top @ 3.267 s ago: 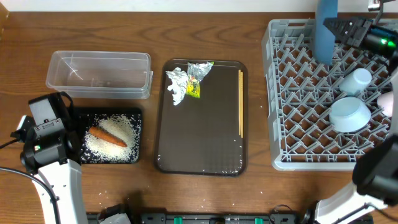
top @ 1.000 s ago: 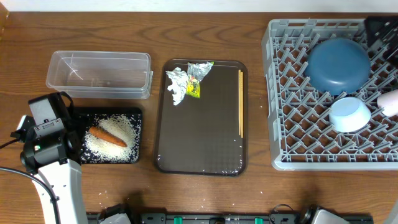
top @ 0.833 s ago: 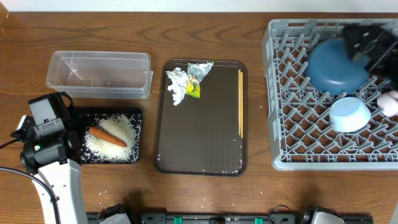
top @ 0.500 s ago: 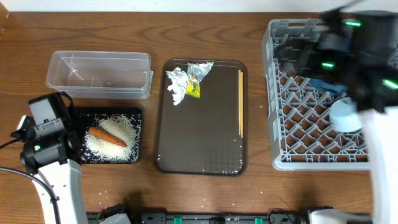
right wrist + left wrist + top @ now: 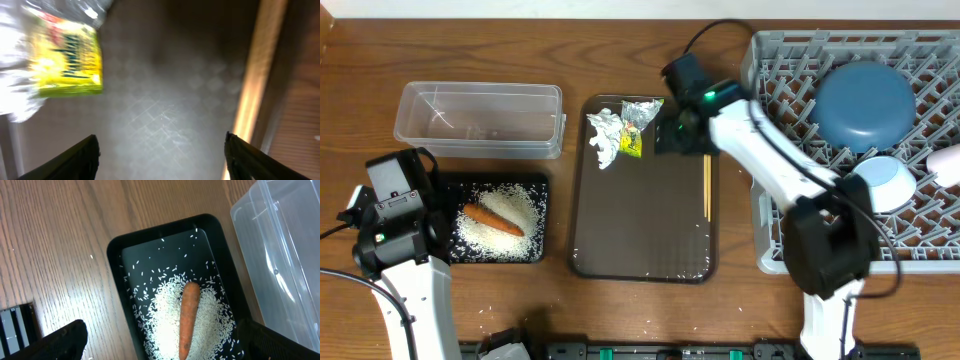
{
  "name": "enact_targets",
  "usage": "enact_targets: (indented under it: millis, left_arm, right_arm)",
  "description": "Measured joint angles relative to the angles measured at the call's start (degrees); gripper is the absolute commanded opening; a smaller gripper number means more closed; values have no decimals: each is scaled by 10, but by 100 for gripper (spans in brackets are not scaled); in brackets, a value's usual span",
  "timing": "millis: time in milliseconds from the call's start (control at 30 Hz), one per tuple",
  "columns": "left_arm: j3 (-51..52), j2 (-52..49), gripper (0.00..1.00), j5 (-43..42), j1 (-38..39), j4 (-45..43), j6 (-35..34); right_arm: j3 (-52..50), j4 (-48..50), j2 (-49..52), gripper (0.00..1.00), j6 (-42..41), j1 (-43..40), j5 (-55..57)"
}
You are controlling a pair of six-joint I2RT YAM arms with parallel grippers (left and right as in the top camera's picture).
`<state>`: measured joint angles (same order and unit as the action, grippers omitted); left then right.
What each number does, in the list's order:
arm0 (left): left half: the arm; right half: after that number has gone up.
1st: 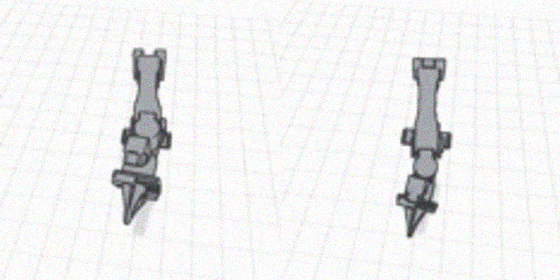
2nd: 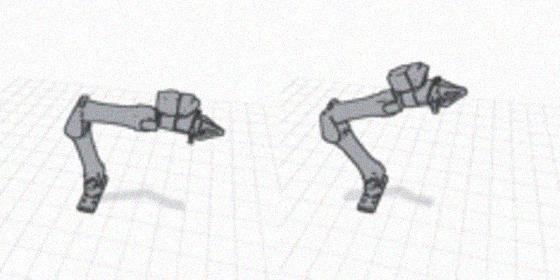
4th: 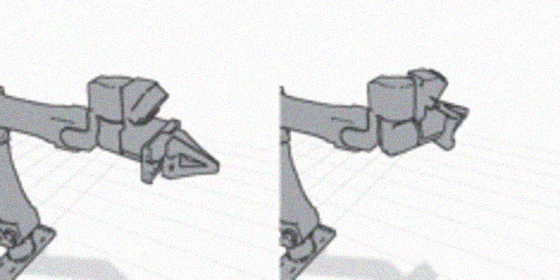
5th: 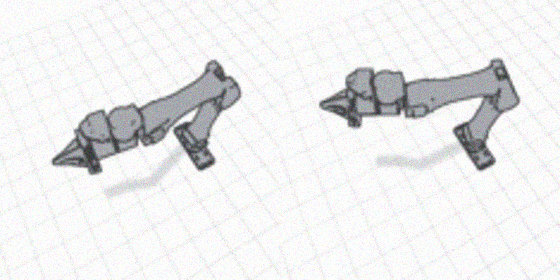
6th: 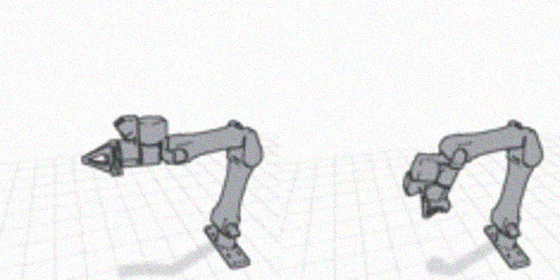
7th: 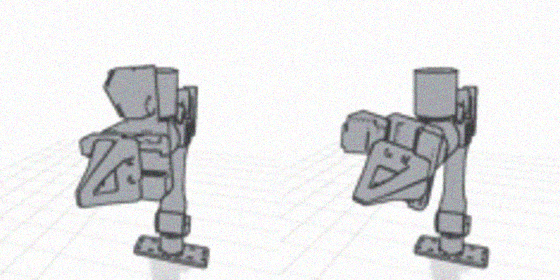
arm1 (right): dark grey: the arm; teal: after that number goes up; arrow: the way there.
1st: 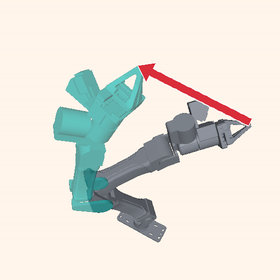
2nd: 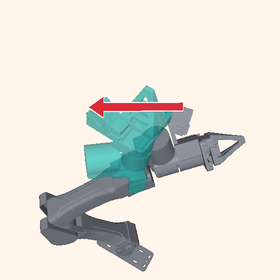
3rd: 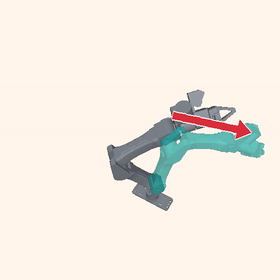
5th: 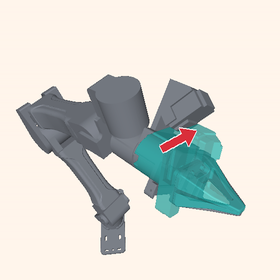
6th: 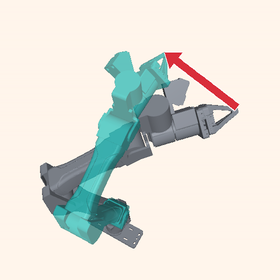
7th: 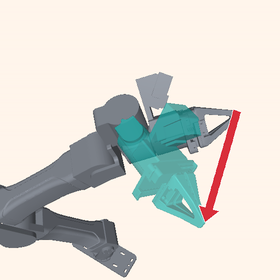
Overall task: Sort waste into correct bins and load items into the dishwasher rack
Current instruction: 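Move the right gripper back over the dark tray toward the chopsticks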
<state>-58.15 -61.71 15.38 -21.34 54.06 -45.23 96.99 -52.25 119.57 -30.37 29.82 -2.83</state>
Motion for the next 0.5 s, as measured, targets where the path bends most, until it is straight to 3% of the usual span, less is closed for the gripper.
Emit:
enact_targets:
  millis: [500]
  left_arm:
    - [0, 0, 98, 0, 0, 0, 0]
  right_arm:
    - [0, -17, 37, 76, -38, -7, 68]
